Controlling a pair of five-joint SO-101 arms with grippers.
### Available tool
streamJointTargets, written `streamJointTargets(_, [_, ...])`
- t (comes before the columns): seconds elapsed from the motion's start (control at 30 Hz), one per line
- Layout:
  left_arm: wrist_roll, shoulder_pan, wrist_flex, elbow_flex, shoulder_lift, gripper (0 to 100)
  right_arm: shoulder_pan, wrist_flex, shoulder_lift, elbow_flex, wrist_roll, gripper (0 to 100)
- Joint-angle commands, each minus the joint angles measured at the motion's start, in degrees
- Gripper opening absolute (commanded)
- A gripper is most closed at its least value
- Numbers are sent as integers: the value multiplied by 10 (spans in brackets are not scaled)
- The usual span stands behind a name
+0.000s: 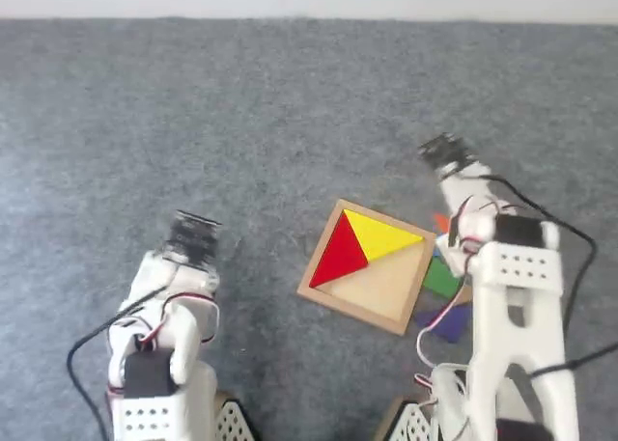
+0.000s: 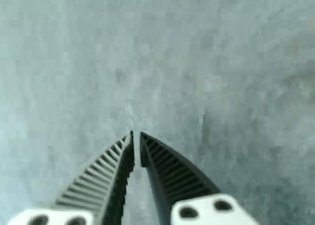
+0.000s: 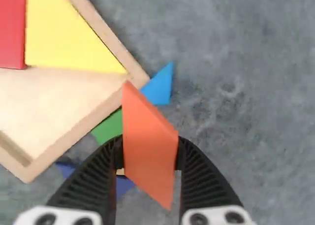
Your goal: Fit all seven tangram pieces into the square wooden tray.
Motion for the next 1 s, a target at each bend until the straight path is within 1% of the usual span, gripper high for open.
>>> streamJointTargets(0.0, [-27, 113, -36, -66, 27, 92, 15, 24, 40, -69, -103, 8])
streamJointTargets(0.07, [-29, 200, -27, -90, 94, 125, 16, 23, 75, -84, -146, 8])
streamJointTargets(0.13, [-29, 274, -23, -124, 191, 141, 26, 17, 100, -91, -165, 8])
streamJointTargets(0.23, [-29, 354, -24, -189, 369, 161, 53, -20, 123, -86, -192, 8])
streamJointTargets(0.3, [-27, 384, -23, -248, 501, 184, 63, -40, 124, -67, -202, 8])
streamJointTargets(0.5, [50, 396, -24, -438, 865, 197, 69, -69, 125, -44, -206, 8])
streamJointTargets(0.63, [109, 395, -25, -526, 1022, 197, 70, -70, 129, -44, -207, 8])
streamJointTargets(0.73, [130, 396, -21, -566, 1086, 196, 69, -70, 131, -43, -207, 8])
streamJointTargets(0.97, [164, 373, -24, -578, 1091, 192, 65, -80, 130, -33, -203, 8])
